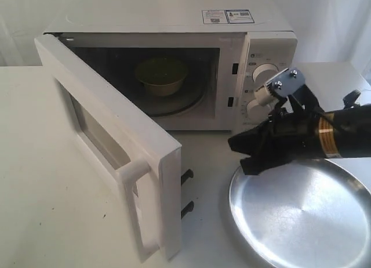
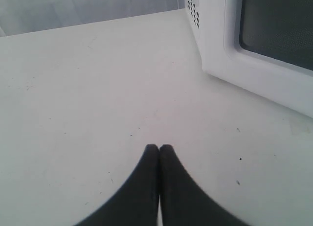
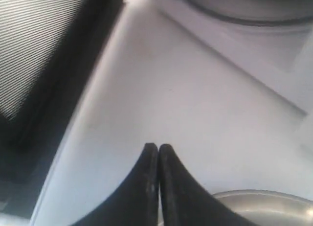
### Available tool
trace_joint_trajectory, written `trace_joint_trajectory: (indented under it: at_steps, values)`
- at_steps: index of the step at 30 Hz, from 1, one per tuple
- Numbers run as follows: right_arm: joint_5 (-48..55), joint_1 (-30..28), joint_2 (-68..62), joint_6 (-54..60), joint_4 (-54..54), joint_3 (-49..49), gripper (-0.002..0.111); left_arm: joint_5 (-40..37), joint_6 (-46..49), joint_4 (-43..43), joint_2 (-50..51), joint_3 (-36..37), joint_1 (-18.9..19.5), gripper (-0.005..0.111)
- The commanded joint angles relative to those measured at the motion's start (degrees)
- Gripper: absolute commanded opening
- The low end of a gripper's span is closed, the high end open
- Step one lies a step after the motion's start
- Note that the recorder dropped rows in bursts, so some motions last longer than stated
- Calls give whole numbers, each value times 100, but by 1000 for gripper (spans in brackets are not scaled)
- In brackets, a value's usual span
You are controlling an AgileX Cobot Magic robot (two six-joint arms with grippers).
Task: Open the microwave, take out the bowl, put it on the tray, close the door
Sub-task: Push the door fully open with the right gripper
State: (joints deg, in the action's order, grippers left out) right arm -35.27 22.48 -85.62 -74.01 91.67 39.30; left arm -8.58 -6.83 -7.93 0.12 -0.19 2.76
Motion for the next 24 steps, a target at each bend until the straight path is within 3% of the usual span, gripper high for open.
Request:
trace_joint_trajectory:
  at_steps: [1,5,15,24]
  values:
    - [98,270,-422,2367,-2348,10,0,6,-32,20,-12,19,-5,0]
    - [-1099,542,-1045,3648,-3447,24,0,6,-32,20,-12,19,-5,0]
    - [-2629,1167,-1475,3636,-1854,70,0,6,-32,20,-12,19,-5,0]
    - [-2645,1591,-1475,3647,-1731,156,0,6,-32,20,-12,19,-5,0]
